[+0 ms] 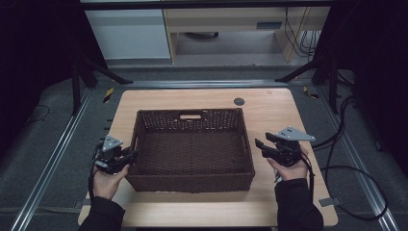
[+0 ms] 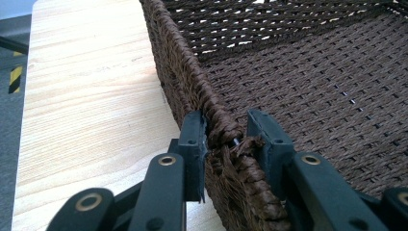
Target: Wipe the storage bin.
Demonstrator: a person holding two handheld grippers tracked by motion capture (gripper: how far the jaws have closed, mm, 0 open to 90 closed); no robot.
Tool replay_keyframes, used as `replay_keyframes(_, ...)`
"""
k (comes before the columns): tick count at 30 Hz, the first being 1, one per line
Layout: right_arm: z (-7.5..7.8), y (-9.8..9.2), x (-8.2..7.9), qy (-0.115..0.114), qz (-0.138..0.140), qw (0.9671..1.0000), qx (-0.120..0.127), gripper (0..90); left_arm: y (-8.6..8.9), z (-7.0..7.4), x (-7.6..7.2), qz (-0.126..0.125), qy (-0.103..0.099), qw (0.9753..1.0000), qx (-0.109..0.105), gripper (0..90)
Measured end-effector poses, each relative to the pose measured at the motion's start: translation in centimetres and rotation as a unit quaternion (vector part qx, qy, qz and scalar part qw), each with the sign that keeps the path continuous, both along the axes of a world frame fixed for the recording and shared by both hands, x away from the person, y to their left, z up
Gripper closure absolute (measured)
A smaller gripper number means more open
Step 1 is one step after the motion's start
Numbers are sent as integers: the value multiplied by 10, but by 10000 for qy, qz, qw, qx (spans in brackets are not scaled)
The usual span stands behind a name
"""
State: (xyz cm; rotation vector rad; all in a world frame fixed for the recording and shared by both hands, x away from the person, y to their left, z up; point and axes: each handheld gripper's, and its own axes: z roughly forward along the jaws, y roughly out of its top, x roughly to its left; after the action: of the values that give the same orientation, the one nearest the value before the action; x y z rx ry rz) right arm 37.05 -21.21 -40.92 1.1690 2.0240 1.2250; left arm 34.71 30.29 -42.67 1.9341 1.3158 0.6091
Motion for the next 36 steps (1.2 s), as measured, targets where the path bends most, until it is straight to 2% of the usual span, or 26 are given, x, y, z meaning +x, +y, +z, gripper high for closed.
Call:
replay_keyframes(4,-5,-10,-1,61,-145,9999,-46,469,0,0,1,-4,-1,10000,-1,678)
replay_keyframes(12,-19,-29,-10,150,-371,9988,-293,429,3,0,3,-10,20,10000,-61,679)
replay_keyframes(13,-23,-35,-13,197,-490,9980,-347,423,3,0,3,-4,24,10000,-66,680)
replay_keyframes(16,-29,-42,-15,250,-600,9971,-388,417,2,0,3,2,30,10000,-54,681)
replay_keyframes(22,-51,-58,-26,586,-754,9943,-464,446,2,0,4,0,30,10000,-55,682)
replay_keyframes(27,-65,-62,-31,810,-810,9919,-558,484,3,0,4,4,28,10000,-71,683)
replay_keyframes(30,-70,-63,-32,913,-784,9910,-581,502,3,0,4,1,31,10000,-90,684)
replay_keyframes(36,-80,-64,-30,1245,-822,9862,-712,593,7,-1,7,-11,44,9998,-196,684)
